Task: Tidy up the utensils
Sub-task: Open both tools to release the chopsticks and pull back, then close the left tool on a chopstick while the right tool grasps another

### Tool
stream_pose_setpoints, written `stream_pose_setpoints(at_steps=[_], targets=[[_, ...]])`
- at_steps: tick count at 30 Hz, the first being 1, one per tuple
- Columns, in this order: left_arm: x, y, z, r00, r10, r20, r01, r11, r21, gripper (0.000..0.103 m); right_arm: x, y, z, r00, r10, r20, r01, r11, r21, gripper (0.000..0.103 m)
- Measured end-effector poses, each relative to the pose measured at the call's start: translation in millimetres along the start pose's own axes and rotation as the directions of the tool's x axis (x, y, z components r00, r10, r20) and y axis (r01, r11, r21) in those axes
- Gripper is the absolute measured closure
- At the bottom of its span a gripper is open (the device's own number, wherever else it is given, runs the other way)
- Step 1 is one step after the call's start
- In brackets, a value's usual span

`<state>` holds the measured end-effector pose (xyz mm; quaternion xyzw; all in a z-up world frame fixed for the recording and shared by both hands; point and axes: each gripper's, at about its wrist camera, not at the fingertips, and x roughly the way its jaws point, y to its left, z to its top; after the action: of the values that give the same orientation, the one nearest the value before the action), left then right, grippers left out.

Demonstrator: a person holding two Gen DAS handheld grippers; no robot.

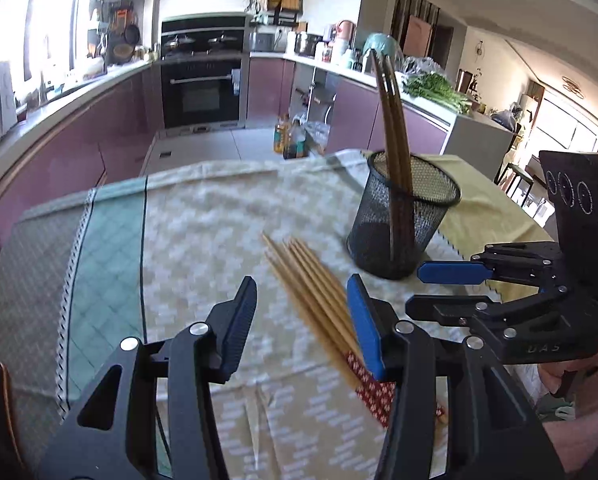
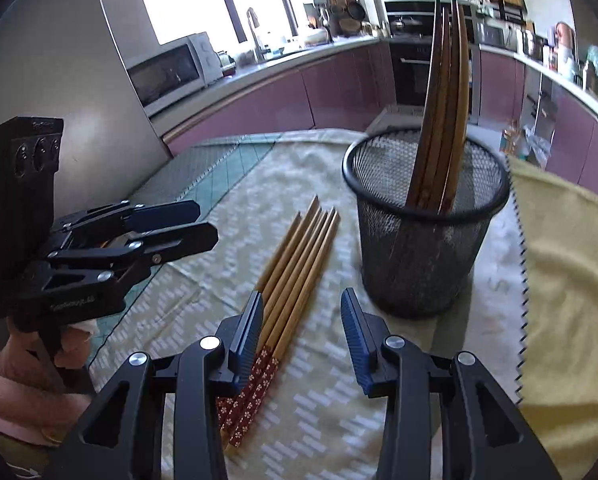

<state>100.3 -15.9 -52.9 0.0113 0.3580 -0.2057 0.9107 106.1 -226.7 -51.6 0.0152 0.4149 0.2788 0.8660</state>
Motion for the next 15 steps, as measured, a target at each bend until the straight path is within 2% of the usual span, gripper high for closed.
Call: stream_pose_setpoints(at_steps=[6,15], targets=[[17,4,-24,0.998,-0.01,-0.066,0.007,0.999,-0.037,0.056,14,2,-10,0.999,-0.018,-0.038,0.018,1.0,0.013,0.065],[32,-1,-30,0.993,-0.014,-0.113,0.01,0.999,-0.035,0.057,22,2,-16,0.998,-0.039,-0.055,0.04,0.999,0.025,0.065]])
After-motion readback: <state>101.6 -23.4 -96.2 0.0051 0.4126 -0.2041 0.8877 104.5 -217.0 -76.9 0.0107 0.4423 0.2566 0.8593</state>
